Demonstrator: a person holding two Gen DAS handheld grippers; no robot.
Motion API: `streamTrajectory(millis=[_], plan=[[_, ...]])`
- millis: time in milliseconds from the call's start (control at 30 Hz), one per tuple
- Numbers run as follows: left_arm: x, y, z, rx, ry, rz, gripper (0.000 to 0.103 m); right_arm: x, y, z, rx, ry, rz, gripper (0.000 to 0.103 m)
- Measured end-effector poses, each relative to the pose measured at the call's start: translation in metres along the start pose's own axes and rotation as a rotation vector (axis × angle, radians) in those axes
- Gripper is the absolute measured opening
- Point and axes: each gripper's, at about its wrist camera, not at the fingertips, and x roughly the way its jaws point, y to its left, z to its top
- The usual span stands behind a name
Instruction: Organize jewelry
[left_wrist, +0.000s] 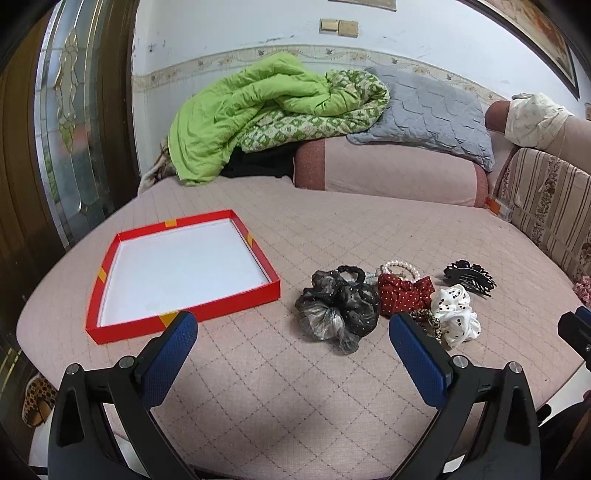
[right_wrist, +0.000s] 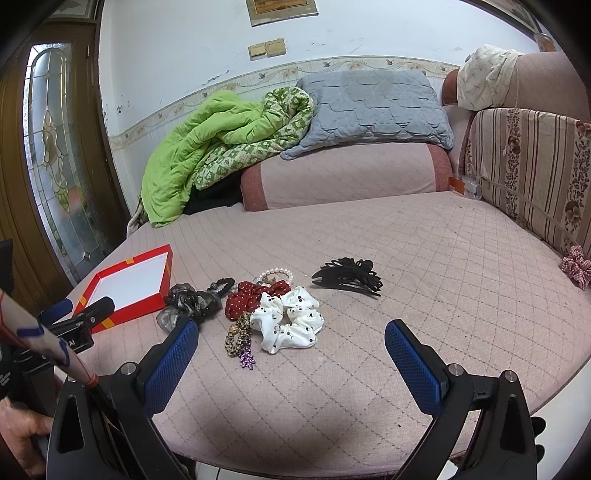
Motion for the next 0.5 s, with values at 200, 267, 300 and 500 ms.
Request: streamTrajectory(millis=[200, 267, 300, 500], plan=[[0.004, -0.003, 0.002, 0.038, 0.019, 0.01, 0.103, 0.004, -0.001, 0.001, 0.005, 0.011, 0.01, 0.103], [0.006, -0.004, 0.004, 0.046, 0.04, 0.013, 0.103, 0.006, 0.0, 0.001, 0.001, 0.017, 0.012, 0.103], [0.007, -0.004, 0.005, 0.051, 0.051, 0.013, 0.103, 0.006, 0.001, 0.001, -0.002, 0.019, 0.012, 0.103], [0.018, -0.004, 0.011, 0.048, 0.109, -0.007, 0.103, 0.009, 0.0, 0.002, 0.002, 0.026, 0.019, 0.103]])
